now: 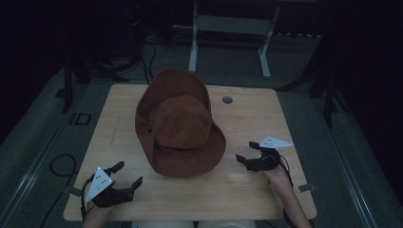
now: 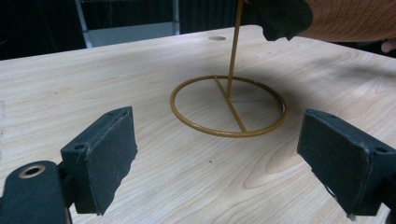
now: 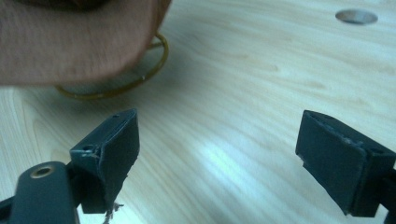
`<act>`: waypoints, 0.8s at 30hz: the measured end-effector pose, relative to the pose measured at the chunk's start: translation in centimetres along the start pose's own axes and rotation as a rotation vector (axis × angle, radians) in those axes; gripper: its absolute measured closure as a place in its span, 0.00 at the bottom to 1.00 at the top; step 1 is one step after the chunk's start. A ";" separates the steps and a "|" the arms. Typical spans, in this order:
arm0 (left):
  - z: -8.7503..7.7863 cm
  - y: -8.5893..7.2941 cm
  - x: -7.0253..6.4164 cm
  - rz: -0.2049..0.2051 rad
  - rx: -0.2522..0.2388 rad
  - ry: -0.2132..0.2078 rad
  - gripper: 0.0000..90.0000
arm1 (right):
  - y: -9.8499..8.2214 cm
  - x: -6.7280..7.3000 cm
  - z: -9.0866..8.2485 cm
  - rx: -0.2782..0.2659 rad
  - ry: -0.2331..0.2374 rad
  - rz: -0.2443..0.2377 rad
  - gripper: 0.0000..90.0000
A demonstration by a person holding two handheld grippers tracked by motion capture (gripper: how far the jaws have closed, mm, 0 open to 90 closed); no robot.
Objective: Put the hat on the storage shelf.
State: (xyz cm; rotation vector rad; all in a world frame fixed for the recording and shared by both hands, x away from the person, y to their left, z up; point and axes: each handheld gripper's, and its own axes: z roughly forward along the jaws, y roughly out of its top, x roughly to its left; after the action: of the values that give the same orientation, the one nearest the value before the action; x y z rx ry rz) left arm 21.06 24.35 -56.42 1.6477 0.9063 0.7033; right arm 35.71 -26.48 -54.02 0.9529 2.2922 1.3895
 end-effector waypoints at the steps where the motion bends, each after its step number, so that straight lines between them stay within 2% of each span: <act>1: 0.0 0.0 0.0 -0.002 0.001 -0.001 0.14 | -0.3 -0.1 -0.1 0.001 -0.003 0.001 0.15; 5: 0.1 -0.1 0.0 -0.002 0.008 -0.006 0.14 | -1.5 -0.1 -0.4 -0.009 -0.026 0.001 0.15; 9: 0.0 0.0 -0.1 0.011 0.009 0.002 0.14 | -2.3 0.2 -0.5 0.027 -0.033 -0.019 0.15; 12: 0.0 -0.1 0.0 0.003 0.009 0.005 0.14 | -2.7 0.3 -0.7 0.037 -0.028 -0.017 0.15; 15: 0.0 -0.1 0.1 0.004 0.011 0.004 0.14 | -3.5 0.5 -1.7 0.029 -0.060 -0.025 0.15; 17: 0.0 -0.1 0.1 0.005 0.012 0.003 0.14 | -4.1 0.5 -2.5 0.025 -0.082 -0.010 0.15; 22: 0.0 -0.2 0.1 0.002 0.017 0.004 0.14 | -5.0 0.3 -3.7 0.028 -0.140 -0.010 0.15; 24: 0.0 -0.3 0.1 0.001 0.015 0.006 0.14 | -5.1 0.0 -3.8 0.017 -0.142 0.009 0.15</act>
State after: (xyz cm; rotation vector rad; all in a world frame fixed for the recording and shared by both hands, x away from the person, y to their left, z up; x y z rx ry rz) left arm 21.05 24.48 -56.72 1.6601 0.9171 0.7040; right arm 31.62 -30.64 -56.61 1.0332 2.2008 1.2643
